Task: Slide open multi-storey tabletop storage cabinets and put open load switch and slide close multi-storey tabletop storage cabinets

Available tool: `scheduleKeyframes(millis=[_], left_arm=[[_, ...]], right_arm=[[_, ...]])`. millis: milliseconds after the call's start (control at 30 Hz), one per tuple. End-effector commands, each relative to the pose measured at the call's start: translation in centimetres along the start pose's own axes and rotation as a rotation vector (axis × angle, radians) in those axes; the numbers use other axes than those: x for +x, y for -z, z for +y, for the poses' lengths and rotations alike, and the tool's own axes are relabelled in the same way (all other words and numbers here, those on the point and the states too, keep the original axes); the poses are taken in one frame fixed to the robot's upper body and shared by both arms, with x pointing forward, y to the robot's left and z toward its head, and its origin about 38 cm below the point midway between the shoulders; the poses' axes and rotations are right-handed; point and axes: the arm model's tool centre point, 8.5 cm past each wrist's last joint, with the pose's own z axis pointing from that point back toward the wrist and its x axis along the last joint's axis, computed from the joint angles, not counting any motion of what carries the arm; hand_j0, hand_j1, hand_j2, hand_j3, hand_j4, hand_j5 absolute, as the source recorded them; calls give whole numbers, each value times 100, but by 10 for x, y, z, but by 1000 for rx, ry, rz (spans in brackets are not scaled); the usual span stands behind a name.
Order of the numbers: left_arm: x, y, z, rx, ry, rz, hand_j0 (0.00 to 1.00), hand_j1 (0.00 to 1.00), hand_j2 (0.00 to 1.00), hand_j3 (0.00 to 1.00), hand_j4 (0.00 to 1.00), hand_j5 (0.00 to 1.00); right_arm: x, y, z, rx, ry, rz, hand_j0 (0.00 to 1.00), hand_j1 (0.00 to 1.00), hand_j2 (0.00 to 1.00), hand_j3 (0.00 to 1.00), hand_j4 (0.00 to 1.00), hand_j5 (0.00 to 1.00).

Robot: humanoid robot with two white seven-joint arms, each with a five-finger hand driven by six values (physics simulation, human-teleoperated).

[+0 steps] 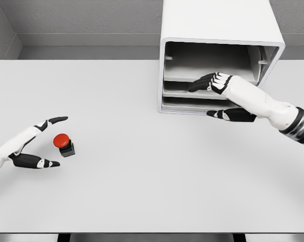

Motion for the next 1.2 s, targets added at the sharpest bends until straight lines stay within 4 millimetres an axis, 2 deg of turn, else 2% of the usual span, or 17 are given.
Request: scheduleKeyframes(millis=[0, 133, 300, 400, 467, 567, 667, 767, 933, 1167], left_arm=[[-1, 1, -3, -24, 26, 15, 100, 100, 100, 100, 100, 100], [7, 7, -6, -69, 88, 6, 100, 100, 100, 100, 100, 100], [15, 19, 13, -94, 233, 12, 100, 100, 100, 100, 100, 100], [15, 21, 9, -123, 262, 17, 100, 100, 100, 100, 100, 100], [25, 25, 7, -134, 287, -7, 100, 100, 100, 100, 100, 100], [29, 26, 13, -149, 340, -3, 100, 100, 100, 100, 100, 100], [29, 28, 17, -158, 371, 6, 100, 100, 100, 100, 100, 100], [32, 29, 12, -200, 422, 12, 100, 100, 100, 100, 100, 100], [29, 23, 19, -246, 493, 55, 100, 100, 100, 100, 100, 100], [27, 24, 17, -270, 527, 70, 100, 100, 100, 100, 100, 100]], right_arm=[[-5, 4, 6, -22, 47, 5, 81, 81, 81, 81, 81, 81], [-14, 13, 11, -22, 65, 14, 81, 81, 81, 81, 81, 81], [-31, 22, 8, -33, 70, 44, 82, 82, 82, 82, 82, 82], [-44, 23, 10, -29, 80, 75, 82, 82, 82, 82, 82, 82], [-52, 25, 12, -32, 88, 96, 82, 82, 82, 82, 82, 82], [-60, 30, 15, -35, 98, 109, 83, 83, 83, 83, 83, 83], [-62, 29, 15, -34, 98, 118, 83, 83, 83, 83, 83, 83], [-67, 30, 20, -34, 110, 129, 83, 83, 83, 83, 83, 83], [-72, 30, 24, -6, 115, 142, 84, 84, 84, 84, 84, 84], [-70, 30, 31, 14, 123, 139, 84, 84, 84, 84, 84, 84]])
